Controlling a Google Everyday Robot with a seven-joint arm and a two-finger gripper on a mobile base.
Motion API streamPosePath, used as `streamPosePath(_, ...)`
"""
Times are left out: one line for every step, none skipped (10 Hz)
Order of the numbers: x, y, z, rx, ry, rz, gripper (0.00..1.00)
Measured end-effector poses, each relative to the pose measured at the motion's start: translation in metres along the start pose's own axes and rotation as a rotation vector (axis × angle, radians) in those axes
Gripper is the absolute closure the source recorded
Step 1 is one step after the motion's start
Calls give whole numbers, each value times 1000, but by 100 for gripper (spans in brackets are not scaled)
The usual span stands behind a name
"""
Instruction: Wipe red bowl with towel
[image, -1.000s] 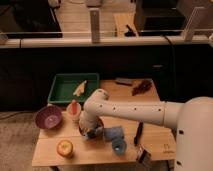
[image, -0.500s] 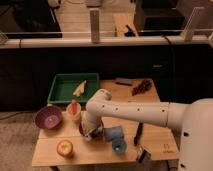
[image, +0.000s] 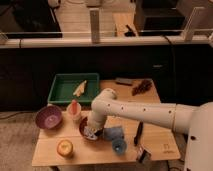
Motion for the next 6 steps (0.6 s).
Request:
streamPosePath(7, 3, -4, 11, 5, 23, 100)
streamPosePath(13, 5, -8, 23, 9, 37, 100)
streamPosePath(21, 9, -12, 36, 14, 56, 100)
streamPosePath(26, 8, -15, 49, 19, 61, 100)
streamPosePath(28, 4, -16, 57, 24, 60, 100)
streamPosePath(31, 0, -17, 64, 30, 60, 100)
